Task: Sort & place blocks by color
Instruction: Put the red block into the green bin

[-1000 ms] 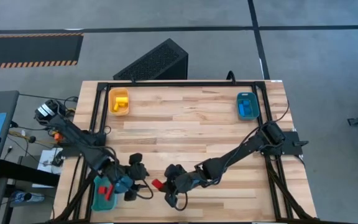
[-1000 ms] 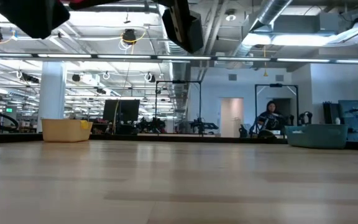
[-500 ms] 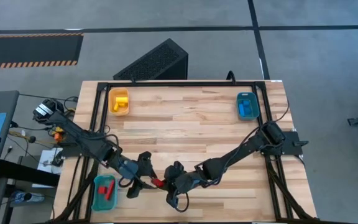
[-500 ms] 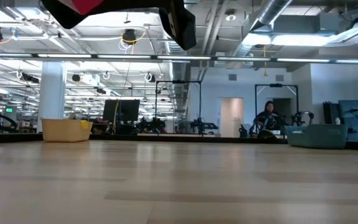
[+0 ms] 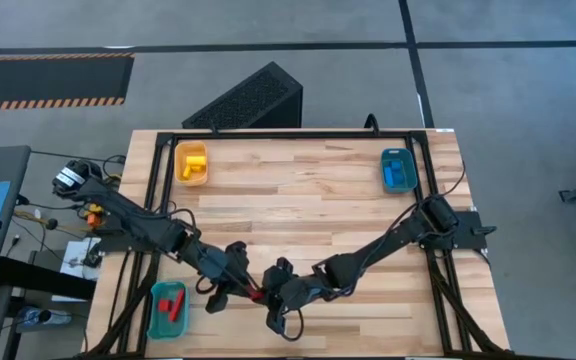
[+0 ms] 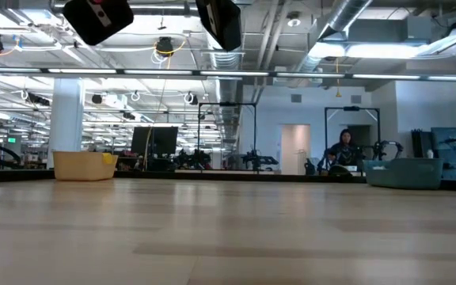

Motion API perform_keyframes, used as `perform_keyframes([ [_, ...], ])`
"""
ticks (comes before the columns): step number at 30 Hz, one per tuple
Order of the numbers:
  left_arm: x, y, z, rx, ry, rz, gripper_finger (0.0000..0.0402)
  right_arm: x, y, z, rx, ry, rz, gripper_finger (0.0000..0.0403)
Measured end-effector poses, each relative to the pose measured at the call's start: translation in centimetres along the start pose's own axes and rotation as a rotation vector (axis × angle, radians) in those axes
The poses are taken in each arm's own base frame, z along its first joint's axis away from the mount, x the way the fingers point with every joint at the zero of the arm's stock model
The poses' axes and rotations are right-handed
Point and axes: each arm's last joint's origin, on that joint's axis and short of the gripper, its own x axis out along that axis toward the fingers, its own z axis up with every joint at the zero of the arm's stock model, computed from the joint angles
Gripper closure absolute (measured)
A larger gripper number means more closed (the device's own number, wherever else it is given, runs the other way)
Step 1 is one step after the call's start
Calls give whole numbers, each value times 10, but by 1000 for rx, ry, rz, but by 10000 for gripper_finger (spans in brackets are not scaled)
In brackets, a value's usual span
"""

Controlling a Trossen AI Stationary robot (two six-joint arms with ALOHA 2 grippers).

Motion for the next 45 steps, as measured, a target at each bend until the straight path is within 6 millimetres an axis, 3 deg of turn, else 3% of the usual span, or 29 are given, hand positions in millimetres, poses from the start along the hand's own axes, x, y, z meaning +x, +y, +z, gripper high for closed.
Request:
perform_keyframes([
  [7, -14, 3, -5, -77, 42, 75, 367, 3, -9, 6, 88, -10, -27, 301],
  [13, -47, 1, -32, -178, 192, 218, 369, 5, -23, 7, 218, 21, -112, 245],
  [20, -76, -17, -71, -288, 480, 208, 368, 5, -32, 3, 251, 69, -179, 237],
  [26, -66, -28, -117, -349, 617, 168, 372, 4, -31, 2, 250, 75, -178, 256],
  [30, -60, -31, -136, -416, 620, 143, 370, 5, -32, 3, 258, 72, -181, 267],
  [36, -54, -34, -151, -463, 618, 93, 360, 4, -31, 2, 274, 76, -181, 271],
  [45, -55, -37, -156, -503, 519, 159, 337, 4, -32, 2, 328, 40, -219, 271],
])
